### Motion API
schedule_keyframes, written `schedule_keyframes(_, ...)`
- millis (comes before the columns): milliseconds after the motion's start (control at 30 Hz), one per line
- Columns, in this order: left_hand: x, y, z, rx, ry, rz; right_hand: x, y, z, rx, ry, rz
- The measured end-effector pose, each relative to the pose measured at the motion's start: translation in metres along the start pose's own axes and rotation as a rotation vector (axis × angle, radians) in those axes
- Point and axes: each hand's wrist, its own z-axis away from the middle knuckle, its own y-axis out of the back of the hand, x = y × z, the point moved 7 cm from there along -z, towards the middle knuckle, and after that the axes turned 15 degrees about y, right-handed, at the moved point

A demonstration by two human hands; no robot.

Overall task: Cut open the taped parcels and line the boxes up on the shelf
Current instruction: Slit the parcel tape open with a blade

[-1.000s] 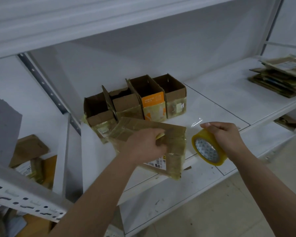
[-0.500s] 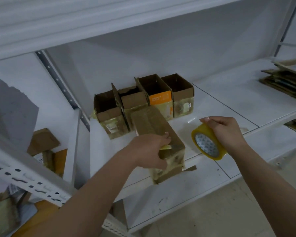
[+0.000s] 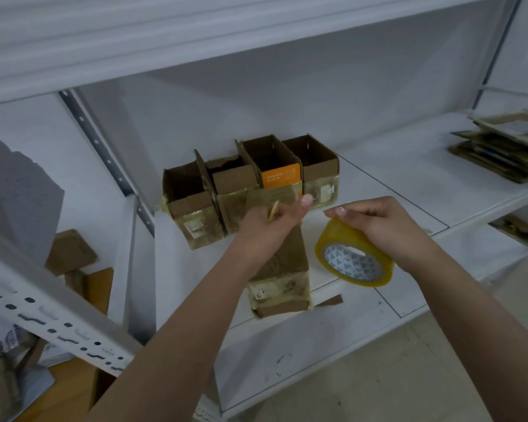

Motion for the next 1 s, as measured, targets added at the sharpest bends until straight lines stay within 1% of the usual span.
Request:
schedule_keyframes(100, 0.012, -0.013, -0.001, -0.003, -0.037, 0.006, -0.009, -0.006, 0.003, -0.034, 0.006, 0.034)
schedule_keyframes(200, 0.015, -0.009, -0.003, 0.063, -0.133, -0.022, -0.008, -0.009, 0.007, -0.09, -0.074, 0.012)
schedule_keyframes(267, 0.015, -0.002, -0.004, 0.137, -0.176, -0.101, -0.006, -0.009, 0.01, -0.131, -0.129, -0.067)
schedule_keyframes(333, 0.011, 0.008, -0.004, 0.232, -0.192, -0.197, -0.01, -0.006, 0.011, -0.151, -0.118, -0.18)
schedule_keyframes(433, -0.006, 0.029, 0.001, 0.316, -0.171, -0.228, -0.007, 0.005, 0.011, -0.16, -0.121, -0.242)
schedule_keyframes(500, -0.025, 0.053, 0.006, 0.387, -0.132, -0.201, -0.002, 0.014, 0.011, -0.175, -0.138, -0.188)
schedule_keyframes(567, -0.048, 0.075, 0.01, 0.441, -0.071, -0.155, 0.002, 0.02, 0.011, -0.181, -0.149, -0.054)
schedule_keyframes(667, -0.082, 0.085, 0.017, 0.462, 0.006, -0.112, 0.01, 0.015, 0.009, -0.214, -0.153, 0.167)
schedule_keyframes(733, -0.1, 0.084, 0.021, 0.472, 0.051, -0.093, 0.014, 0.004, 0.008, -0.235, -0.152, 0.258)
schedule_keyframes(867, -0.119, 0.087, 0.021, 0.494, 0.083, -0.062, 0.02, -0.007, 0.006, -0.247, -0.154, 0.302)
schedule_keyframes(1000, -0.123, 0.085, 0.018, 0.495, 0.084, -0.09, 0.026, -0.007, 0.002, -0.246, -0.144, 0.336)
